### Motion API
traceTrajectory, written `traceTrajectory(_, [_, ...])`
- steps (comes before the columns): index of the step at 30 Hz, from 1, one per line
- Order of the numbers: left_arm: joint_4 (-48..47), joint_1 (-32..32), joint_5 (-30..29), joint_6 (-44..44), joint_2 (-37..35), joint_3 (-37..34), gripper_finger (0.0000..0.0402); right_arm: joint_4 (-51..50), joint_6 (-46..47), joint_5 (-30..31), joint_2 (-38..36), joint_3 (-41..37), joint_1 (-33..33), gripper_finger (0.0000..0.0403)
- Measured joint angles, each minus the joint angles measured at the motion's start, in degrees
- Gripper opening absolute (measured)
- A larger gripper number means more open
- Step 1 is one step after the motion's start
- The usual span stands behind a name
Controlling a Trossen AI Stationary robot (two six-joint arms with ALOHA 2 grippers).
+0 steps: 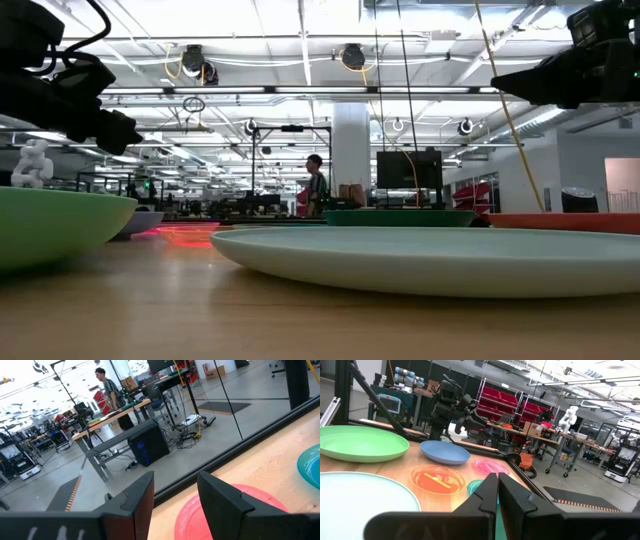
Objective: Stack plastic plates
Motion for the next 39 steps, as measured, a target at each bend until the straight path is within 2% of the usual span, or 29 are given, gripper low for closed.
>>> traceTrajectory(10, [0.00,-0.01,0.02,0.01,-0.01,0.00,0.0159,0.12,0.50,0.00,0.00,0.00,-0.01,0.0008])
traceTrajectory(17, [0.00,0.00,0.01,0.01,-0.01,0.00,0.0159,3.35,18.97,0.07,0.01,0.00,-0.01,0.0008])
traceTrajectory(22, [0.00,-0.01,0.02,0.00,-0.01,0.00,0.0159,8.41,19.58,0.09,-0.01,0.00,0.00,0.0008])
traceTrajectory(31, [0.00,0.01,0.02,-0.88,0.01,0.00,0.0159,8.46,19.58,0.26,0.01,0.00,-0.02,0.0008])
traceTrajectory(34, [0.45,-0.01,0.84,-8.08,0.00,0.00,0.0159,8.43,19.41,0.26,0.01,0.00,-0.02,0.0008])
traceTrajectory(37, [2.73,-0.40,7.59,-29.77,-0.01,0.00,0.0159,8.39,19.29,1.50,0.01,0.00,-0.02,0.0008])
traceTrajectory(39, [4.72,-0.45,11.49,-42.63,-0.01,0.00,0.0159,8.92,22.48,1.82,0.02,0.00,-0.02,0.0008])
